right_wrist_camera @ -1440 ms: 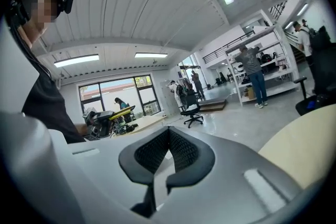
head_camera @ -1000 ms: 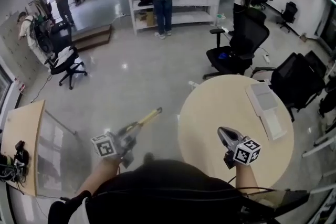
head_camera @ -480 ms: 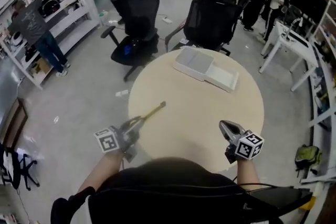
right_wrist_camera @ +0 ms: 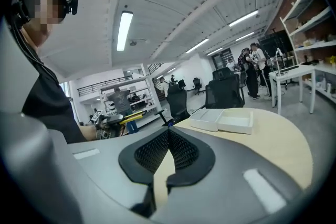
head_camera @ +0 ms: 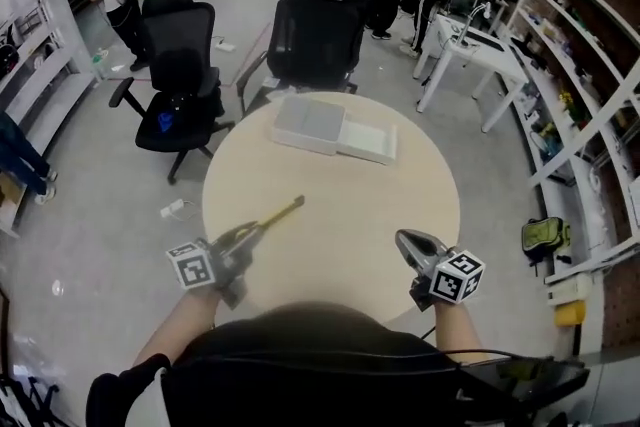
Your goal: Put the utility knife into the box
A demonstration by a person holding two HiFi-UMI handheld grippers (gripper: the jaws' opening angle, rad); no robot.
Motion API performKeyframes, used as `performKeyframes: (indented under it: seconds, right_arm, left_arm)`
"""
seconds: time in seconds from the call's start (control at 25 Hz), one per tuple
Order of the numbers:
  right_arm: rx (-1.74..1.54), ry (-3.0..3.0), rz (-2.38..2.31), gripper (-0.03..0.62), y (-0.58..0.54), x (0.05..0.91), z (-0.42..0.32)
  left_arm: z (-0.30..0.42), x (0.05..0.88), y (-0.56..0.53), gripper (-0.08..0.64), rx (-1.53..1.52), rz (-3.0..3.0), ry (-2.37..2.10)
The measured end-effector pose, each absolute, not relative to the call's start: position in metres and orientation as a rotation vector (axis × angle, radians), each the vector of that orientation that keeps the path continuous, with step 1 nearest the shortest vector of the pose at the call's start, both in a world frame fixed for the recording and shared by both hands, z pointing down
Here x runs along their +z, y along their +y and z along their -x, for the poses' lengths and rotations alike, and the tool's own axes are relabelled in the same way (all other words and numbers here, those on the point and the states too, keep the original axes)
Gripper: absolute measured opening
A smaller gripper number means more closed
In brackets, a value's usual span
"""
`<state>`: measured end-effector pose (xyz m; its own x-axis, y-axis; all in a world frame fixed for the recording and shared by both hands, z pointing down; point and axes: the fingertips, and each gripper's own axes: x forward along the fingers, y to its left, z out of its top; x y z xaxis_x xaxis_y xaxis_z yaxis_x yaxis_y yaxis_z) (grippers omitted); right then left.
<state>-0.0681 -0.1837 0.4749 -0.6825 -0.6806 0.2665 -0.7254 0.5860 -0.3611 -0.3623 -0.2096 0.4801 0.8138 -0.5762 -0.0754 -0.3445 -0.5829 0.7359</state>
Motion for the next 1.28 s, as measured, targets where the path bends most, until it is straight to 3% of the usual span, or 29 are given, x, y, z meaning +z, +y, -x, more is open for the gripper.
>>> performKeyframes:
  seconds: [0.56,1.28]
  right_arm:
    - [0.593,-2.728,-1.275,0.014,-0.162,0.45,-0.027]
    - [0.492,-2.993,-0.964,0.014,-0.211,0.441,-0.043]
  left_arm:
    - [0.287,0.461,-0.184,0.069,-0.498,-2.294,-0.661]
    - [0.281,0.412,-0.167,0.069,-0.528,-2.309,-1.009]
